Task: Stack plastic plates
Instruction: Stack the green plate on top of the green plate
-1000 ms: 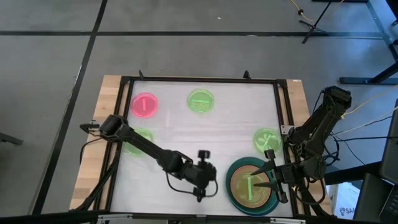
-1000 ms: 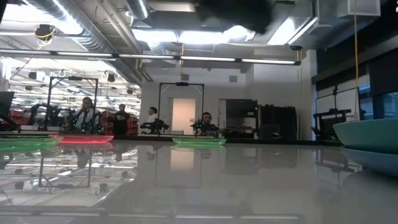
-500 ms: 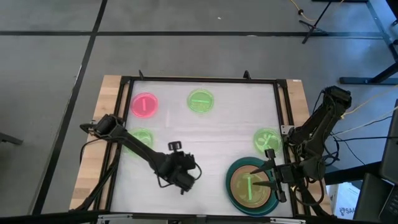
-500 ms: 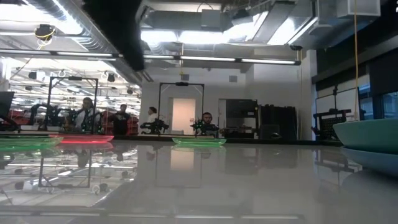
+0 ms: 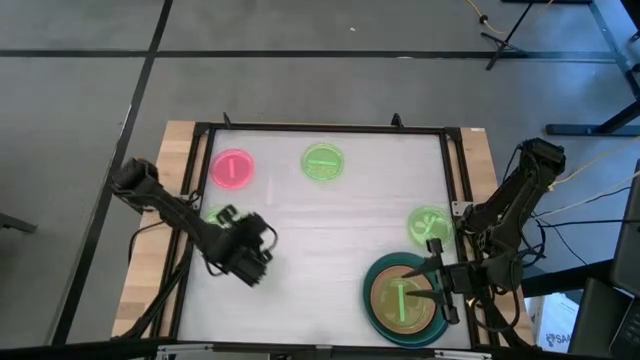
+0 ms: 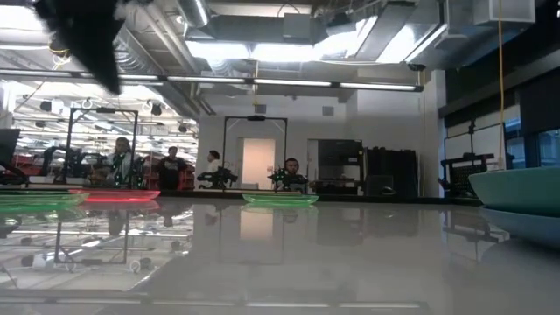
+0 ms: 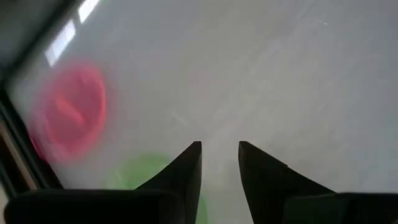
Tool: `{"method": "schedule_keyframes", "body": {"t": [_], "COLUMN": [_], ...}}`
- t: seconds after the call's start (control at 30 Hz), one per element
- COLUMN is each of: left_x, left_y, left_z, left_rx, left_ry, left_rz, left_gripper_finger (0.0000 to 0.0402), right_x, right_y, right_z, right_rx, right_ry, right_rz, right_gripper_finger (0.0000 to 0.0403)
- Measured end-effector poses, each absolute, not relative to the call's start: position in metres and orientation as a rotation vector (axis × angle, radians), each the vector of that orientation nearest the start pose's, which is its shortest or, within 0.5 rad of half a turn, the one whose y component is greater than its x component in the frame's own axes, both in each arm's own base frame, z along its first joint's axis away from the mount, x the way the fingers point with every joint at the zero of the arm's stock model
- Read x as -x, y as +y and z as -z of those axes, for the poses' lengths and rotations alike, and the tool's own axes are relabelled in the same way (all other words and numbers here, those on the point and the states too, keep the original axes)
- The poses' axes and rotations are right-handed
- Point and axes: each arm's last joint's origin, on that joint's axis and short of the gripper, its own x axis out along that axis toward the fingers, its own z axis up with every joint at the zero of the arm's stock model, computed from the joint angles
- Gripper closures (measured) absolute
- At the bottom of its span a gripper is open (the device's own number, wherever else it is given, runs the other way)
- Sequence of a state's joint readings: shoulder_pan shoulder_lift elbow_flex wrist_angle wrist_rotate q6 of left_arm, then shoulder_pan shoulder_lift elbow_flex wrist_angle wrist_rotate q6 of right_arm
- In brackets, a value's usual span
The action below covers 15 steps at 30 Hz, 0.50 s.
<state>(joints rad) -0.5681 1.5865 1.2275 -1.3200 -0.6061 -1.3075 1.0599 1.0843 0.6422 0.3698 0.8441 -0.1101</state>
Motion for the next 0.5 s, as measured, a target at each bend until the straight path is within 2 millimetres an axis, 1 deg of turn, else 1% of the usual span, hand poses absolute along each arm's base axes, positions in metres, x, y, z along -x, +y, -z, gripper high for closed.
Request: {"method": "schedule_keyframes", "body": {"t": [0.1, 0.17, 0.27, 0.37, 0.5], "left_x": [-0.216, -0.211, -0.209, -0.209, -0.205], "left_y": [-0.12, -0.118, -0.117, -0.115, -0.105], "left_z": [-0.231, -0.217, -0.197, -0.18, -0.169], "left_rx": [0.33, 0.398, 0.483, 0.535, 0.54], "left_ry": [1.102, 1.168, 1.275, 1.332, 1.362], "left_rz": [-0.891, -0.907, -0.887, -0.86, -0.908], "left_gripper_finger": [0.0301, 0.0301, 0.0301, 0.0301, 0.0301], "right_x": [-0.132, -0.132, -0.132, -0.132, -0.132], "right_y": [0.19, 0.189, 0.189, 0.189, 0.189], "right_z": [-0.28, -0.28, -0.28, -0.28, -0.28], "right_rx": [0.167, 0.168, 0.168, 0.169, 0.174], "right_ry": [0.03, 0.03, 0.03, 0.031, 0.035], "right_rz": [-0.196, -0.183, -0.169, -0.166, -0.166], "right_gripper_finger": [0.0242, 0.0242, 0.0242, 0.0242, 0.0242]}}
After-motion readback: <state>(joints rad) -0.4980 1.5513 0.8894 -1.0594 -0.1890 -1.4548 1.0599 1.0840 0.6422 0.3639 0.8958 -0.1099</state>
